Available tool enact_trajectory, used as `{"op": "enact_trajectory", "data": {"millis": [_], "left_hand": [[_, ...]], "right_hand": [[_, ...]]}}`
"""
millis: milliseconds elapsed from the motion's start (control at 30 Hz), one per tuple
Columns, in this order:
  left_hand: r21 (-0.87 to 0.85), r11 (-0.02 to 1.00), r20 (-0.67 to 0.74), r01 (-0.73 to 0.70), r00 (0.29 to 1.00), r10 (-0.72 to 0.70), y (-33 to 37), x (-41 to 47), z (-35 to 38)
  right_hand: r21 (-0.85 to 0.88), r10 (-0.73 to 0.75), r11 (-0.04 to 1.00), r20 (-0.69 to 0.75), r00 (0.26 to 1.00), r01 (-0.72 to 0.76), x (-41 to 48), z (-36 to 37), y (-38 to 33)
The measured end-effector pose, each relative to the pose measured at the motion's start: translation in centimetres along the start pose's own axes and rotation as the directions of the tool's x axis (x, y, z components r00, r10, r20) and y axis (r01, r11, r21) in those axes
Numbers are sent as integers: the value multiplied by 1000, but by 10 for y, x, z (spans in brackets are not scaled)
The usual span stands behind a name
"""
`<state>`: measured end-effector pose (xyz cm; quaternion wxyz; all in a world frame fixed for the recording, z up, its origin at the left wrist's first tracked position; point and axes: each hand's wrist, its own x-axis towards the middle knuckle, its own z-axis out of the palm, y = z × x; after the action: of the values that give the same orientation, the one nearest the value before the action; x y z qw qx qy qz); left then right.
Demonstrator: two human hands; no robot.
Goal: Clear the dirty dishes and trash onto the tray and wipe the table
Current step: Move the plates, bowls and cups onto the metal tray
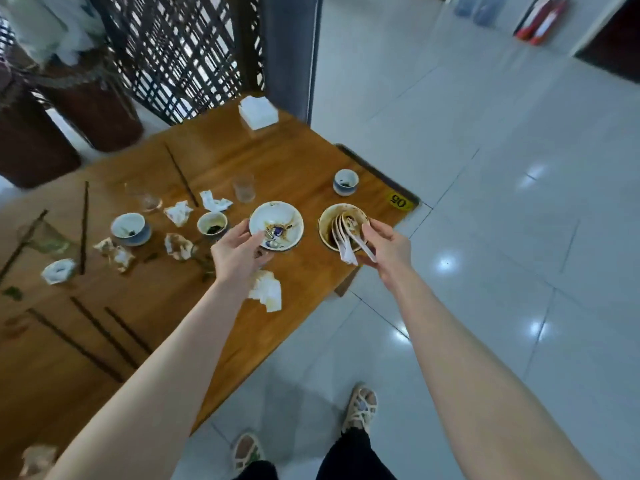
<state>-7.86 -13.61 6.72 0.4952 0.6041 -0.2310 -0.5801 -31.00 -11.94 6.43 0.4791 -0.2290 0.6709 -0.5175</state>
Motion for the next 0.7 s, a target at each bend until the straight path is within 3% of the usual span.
{"op": "enact_trajectory", "data": {"millis": [400,700], "left_hand": [[93,993,63,72,995,-78,-68,-9,247],[150,986,119,76,988,-94,-93,27,388]], "right_hand": [[104,53,994,-103,993,-42,117,-211,-53],[121,79,991,-171,982,-59,218,-290,-72]]}}
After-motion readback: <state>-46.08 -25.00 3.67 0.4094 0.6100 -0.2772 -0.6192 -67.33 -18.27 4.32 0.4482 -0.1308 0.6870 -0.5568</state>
